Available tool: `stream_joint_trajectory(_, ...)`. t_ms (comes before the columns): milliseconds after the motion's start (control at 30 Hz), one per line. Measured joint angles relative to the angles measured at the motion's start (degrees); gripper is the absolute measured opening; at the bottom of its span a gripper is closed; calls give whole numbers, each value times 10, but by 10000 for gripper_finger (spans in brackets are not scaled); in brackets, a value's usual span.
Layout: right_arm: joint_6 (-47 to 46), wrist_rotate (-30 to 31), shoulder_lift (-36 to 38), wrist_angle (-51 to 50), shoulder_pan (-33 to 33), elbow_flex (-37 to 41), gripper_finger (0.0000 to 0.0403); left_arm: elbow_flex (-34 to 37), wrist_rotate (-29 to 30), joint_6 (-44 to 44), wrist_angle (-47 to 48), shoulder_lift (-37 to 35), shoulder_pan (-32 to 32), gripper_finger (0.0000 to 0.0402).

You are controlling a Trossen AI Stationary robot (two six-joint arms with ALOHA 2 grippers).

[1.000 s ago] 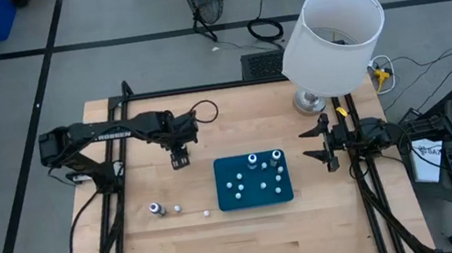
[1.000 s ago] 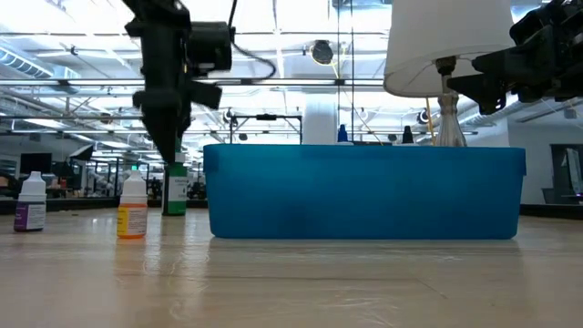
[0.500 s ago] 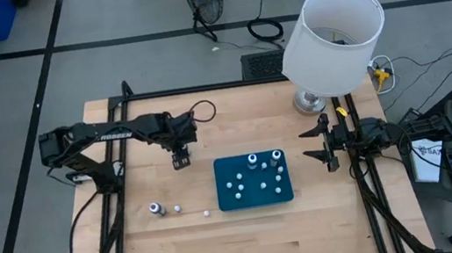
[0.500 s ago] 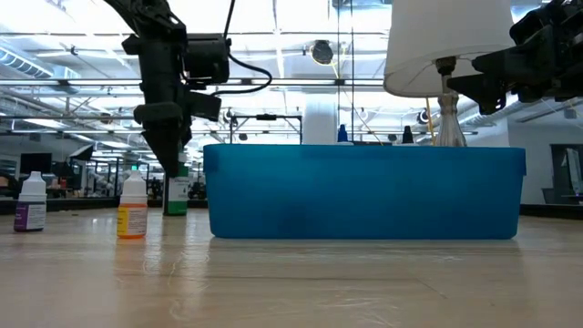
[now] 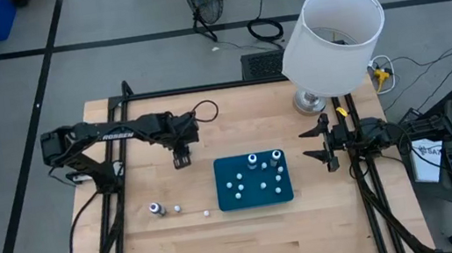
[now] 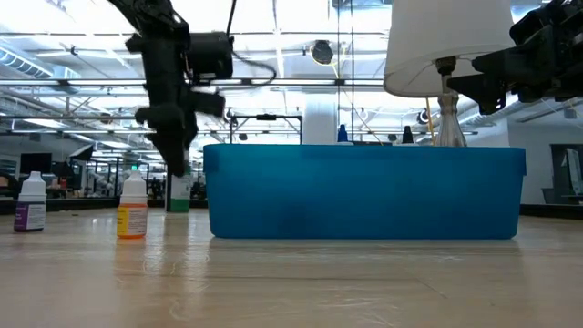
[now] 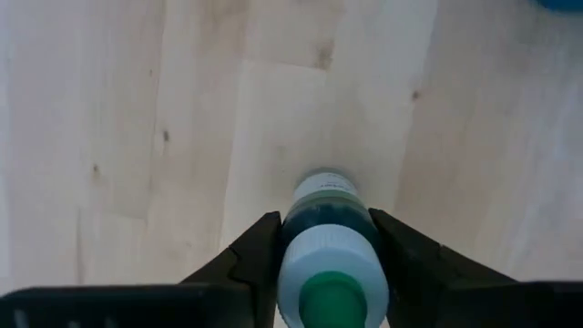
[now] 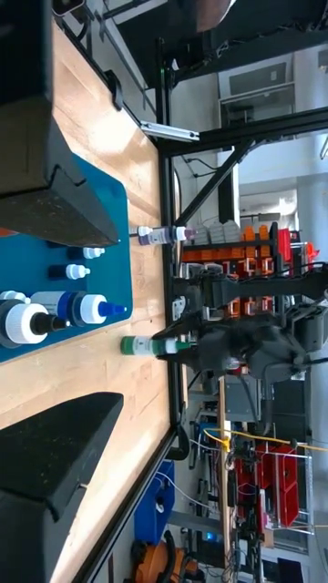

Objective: Pick & Place food coloring
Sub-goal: Put the big green food coloring bottle into the blue bin

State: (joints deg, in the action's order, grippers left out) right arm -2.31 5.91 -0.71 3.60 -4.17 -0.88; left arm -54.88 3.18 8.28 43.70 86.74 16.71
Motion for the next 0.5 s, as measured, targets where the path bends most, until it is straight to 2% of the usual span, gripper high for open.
stream_joint_trajectory(167,0,0,0,0,0,0,263,-71,0,2,41,-31,-51,143)
stream_joint_trajectory(300,0,0,0,1,0,0,263,-172,28,-29,77,-31,-114,143)
stream_joint_trajectory(433,0,0,0,2,0,0,263,-263,92,-35,121,12,-175,143)
stream_joint_trajectory(500,0,0,0,0,0,0,263,-294,98,-32,135,46,-194,143)
